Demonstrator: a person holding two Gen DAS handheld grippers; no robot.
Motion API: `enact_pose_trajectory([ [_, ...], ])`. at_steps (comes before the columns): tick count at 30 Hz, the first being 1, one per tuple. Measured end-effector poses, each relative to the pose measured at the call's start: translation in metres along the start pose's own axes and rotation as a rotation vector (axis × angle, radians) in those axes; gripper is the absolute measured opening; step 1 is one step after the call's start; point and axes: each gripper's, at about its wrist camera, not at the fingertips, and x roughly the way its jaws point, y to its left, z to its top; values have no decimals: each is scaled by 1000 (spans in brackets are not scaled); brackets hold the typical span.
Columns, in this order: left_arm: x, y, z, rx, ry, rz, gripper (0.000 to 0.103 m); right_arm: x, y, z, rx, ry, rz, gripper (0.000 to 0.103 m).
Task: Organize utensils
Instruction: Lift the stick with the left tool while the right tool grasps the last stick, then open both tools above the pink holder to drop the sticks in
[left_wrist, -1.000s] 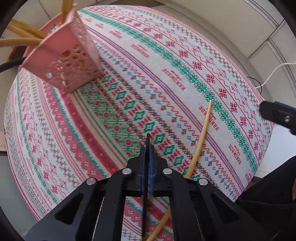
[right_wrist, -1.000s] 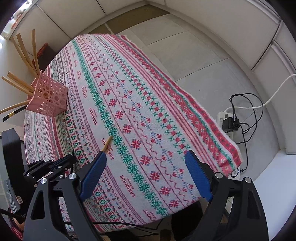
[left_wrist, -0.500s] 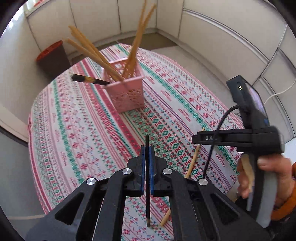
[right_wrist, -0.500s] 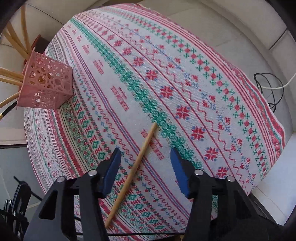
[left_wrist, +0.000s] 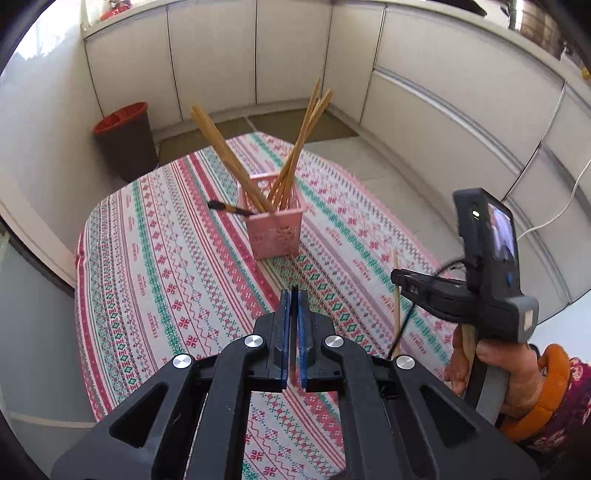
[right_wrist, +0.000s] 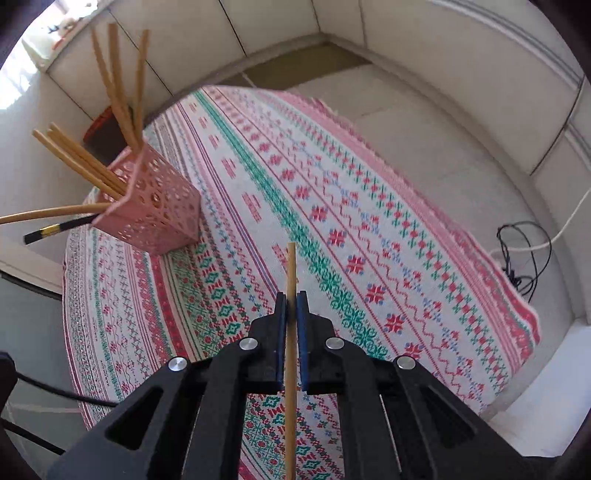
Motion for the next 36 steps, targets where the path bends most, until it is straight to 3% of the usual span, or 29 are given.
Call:
enact_pose_trajectory([
  [4,-15,0,5,-41,-56,-14,3,-40,-11,2,-41,-140,39,6],
  [8,-31,-2,20,-73,-119,-31,3,-71,-31,14,-23,-198,103,6],
  [13,-48,-4,47,-103,-178,-67,3,-129,-25,41,-58,-307,186,6],
  [20,-75,-5,93,-122,-285,-42,3,-196,-10,85,-113,-462,290,6],
  [24,-79,2,119,-156,-338,-18,3,-209,3,109,-148,-517,316,6],
  [27,-72,6,134,-170,-368,42,3,-206,16,122,-168,-524,327,6],
  [32,-34,23,150,-214,-321,61,4,-193,36,132,-209,-511,323,6],
  [36,-9,43,142,-273,-266,57,6,-178,48,137,-229,-489,313,6],
])
